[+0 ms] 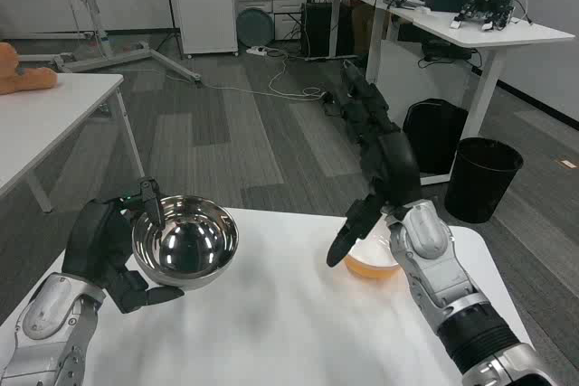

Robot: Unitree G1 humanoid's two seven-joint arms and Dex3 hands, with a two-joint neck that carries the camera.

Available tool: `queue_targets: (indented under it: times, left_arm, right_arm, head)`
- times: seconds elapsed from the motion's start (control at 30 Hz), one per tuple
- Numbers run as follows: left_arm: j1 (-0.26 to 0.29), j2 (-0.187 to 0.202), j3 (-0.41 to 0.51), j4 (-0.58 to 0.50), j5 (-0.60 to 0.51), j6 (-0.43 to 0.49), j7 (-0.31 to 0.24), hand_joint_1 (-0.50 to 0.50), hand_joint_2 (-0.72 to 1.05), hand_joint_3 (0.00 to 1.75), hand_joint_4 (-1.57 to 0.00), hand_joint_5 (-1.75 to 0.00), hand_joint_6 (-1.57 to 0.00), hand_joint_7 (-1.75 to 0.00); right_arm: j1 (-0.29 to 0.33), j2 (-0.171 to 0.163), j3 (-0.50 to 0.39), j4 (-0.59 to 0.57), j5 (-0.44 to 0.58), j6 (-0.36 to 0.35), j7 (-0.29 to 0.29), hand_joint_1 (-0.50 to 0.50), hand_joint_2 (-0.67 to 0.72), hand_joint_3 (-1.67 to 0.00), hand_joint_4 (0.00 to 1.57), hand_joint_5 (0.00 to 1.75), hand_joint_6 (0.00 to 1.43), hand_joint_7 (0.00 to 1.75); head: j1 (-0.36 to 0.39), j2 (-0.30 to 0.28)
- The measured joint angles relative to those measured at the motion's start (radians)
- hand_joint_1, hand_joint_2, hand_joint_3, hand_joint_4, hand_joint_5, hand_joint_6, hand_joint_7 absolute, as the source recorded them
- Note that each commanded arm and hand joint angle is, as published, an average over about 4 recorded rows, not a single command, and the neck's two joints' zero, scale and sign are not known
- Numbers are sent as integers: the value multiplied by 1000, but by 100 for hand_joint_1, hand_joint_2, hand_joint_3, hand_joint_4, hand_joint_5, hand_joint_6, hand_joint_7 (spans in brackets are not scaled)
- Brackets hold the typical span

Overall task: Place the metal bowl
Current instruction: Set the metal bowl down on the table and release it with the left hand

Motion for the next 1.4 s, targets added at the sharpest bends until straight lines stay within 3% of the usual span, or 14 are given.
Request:
queue_targets:
  times: [0.2,0.7,1.07,1.2,1.33,1.4]
  left_arm:
    - [-33,3,-33,20,-7,-2,0,-48,105,172,-105,-175,-128,-140]
    - [-38,4,-70,44,-11,-7,1,-49,105,175,-105,-175,-128,-140]
    - [-108,4,-306,294,-112,-86,10,-50,105,175,-105,-175,-128,-140]
    - [-124,4,-335,343,-132,-109,13,-50,105,175,-105,-175,-128,-140]
    - [-126,4,-348,370,-140,-119,24,-50,105,164,-97,-175,-125,-140]
    - [-126,4,-357,383,-147,-121,26,-50,105,159,-89,-175,-116,-150]
  right_arm:
    - [-5,12,0,13,-1,0,-1,-38,72,0,0,0,0,2]
    - [-6,13,0,15,0,0,-1,-38,72,0,0,0,0,5]
    - [-8,13,5,21,0,-1,-1,-38,72,0,0,0,0,7]
    - [-8,13,5,21,0,-1,-1,-38,72,0,0,0,0,7]
    - [-8,13,5,21,0,-1,-1,-38,72,0,0,0,0,7]
    - [-8,13,5,21,1,-1,-1,-35,72,0,0,0,0,7]
  head:
    - [3,12]
    - [8,1]
    - [1,-10]
    - [4,-20]
    - [4,-27]
    - [3,-32]
